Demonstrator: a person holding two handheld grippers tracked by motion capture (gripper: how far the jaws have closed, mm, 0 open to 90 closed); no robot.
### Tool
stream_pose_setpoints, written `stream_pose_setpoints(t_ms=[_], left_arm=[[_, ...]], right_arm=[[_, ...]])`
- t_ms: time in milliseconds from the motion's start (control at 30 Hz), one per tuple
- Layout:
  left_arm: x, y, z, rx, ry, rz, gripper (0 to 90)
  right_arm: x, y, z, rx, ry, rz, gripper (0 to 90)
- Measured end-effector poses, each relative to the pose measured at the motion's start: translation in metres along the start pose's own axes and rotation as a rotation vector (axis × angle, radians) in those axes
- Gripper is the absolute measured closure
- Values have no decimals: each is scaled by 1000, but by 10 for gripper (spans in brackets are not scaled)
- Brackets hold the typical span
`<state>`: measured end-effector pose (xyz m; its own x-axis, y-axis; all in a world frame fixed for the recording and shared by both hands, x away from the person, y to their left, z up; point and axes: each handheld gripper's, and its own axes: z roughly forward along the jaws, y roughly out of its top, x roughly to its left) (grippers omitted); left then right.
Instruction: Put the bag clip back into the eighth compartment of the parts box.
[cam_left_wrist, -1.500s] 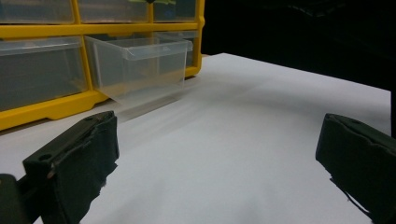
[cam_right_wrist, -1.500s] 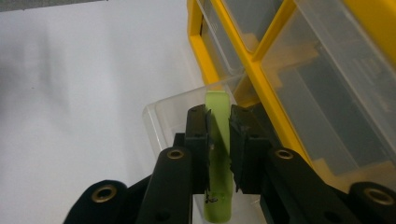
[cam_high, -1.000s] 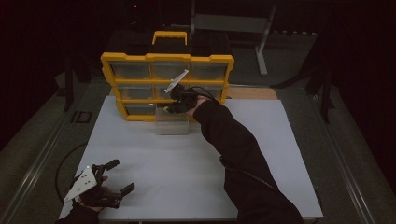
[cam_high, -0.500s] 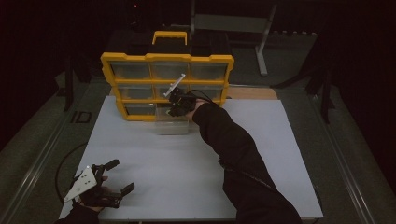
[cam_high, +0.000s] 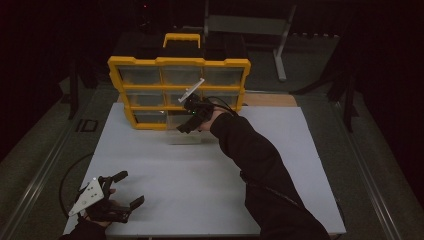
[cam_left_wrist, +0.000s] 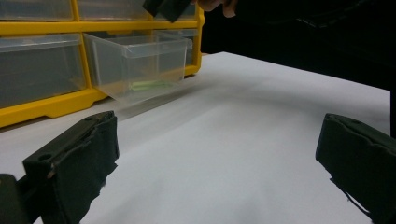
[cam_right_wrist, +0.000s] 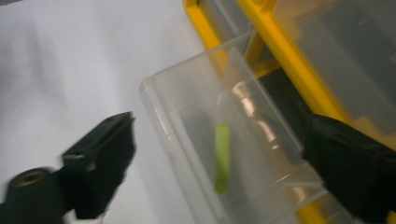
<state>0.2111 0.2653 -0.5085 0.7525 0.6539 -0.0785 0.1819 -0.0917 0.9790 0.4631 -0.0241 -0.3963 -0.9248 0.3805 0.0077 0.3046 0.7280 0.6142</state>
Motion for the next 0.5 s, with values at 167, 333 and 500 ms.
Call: stream_pose_setpoints(t_ms=[167, 333, 500], left_arm=[[0, 0, 0, 0, 0, -1, 4], [0, 0, 0, 3, 1, 1, 4], [0, 0, 1, 6, 1, 3, 4]], right_arm=[[0, -7, -7, -31, 3, 9, 73], [1, -13, -13, -60, -9, 25, 73], [3, -20, -18, -66, -18, 20, 73]])
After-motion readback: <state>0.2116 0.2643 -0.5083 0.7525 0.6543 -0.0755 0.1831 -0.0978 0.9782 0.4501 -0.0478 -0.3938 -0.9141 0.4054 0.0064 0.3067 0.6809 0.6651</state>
